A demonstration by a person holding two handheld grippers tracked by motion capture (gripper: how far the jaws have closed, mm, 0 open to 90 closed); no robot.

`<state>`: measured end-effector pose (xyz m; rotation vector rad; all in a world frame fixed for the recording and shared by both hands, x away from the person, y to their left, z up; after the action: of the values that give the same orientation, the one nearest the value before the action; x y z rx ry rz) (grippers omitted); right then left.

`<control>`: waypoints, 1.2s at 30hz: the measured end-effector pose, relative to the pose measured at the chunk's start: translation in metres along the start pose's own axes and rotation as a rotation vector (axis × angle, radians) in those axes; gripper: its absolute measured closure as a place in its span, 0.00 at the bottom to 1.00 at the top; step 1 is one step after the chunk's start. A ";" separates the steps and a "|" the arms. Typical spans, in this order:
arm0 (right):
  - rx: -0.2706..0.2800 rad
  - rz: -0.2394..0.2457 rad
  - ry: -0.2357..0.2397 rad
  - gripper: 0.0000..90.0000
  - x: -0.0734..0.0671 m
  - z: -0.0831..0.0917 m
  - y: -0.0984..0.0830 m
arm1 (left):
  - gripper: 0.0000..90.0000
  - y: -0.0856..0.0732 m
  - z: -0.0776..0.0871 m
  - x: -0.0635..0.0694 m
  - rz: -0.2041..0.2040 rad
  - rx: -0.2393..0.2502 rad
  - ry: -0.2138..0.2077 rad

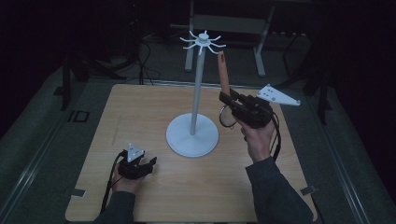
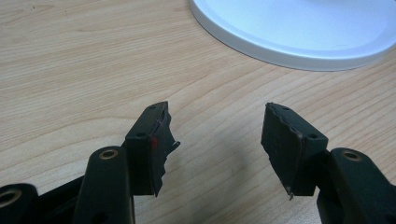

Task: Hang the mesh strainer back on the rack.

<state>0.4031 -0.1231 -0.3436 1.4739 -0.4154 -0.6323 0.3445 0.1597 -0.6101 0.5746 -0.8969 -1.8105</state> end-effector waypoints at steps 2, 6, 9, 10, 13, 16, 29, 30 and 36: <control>0.004 -0.001 0.000 0.77 0.000 0.000 0.001 | 0.47 0.000 0.000 0.000 0.002 0.001 -0.001; 0.021 0.005 0.007 0.77 -0.003 0.001 0.006 | 0.47 0.000 0.000 0.000 0.000 0.001 0.000; 0.026 0.009 0.012 0.77 -0.004 0.000 0.009 | 0.47 0.000 0.000 0.000 0.000 0.000 0.000; 0.025 0.008 0.014 0.77 -0.004 0.000 0.009 | 0.47 0.000 0.000 0.000 0.002 0.001 -0.001; 0.023 0.009 0.017 0.77 -0.006 -0.002 0.009 | 0.47 0.000 0.000 0.000 0.003 0.000 -0.001; 0.021 0.009 0.017 0.77 -0.006 -0.004 0.009 | 0.47 0.000 0.000 0.000 0.002 0.000 0.000; 0.006 0.001 0.015 0.77 -0.006 -0.010 0.008 | 0.47 0.000 0.000 0.000 0.002 0.001 -0.001; 0.004 0.002 0.013 0.77 -0.005 -0.010 0.008 | 0.47 0.000 0.000 0.000 0.000 0.000 -0.002; -0.005 -0.002 0.013 0.77 -0.004 -0.014 0.007 | 0.47 0.000 0.000 0.000 0.000 0.001 -0.001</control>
<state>0.4090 -0.1099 -0.3376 1.4729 -0.4020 -0.6253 0.3445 0.1598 -0.6096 0.5739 -0.8991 -1.8103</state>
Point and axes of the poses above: each handheld gripper's, and its own axes: z roughly backward along the jaws, y roughly out of its top, x roughly to its right, the point moved 8 cm from there along -z, roughly forward along the jaws, and after that the axes turned 2 degrees about y, right-handed, at the moved point
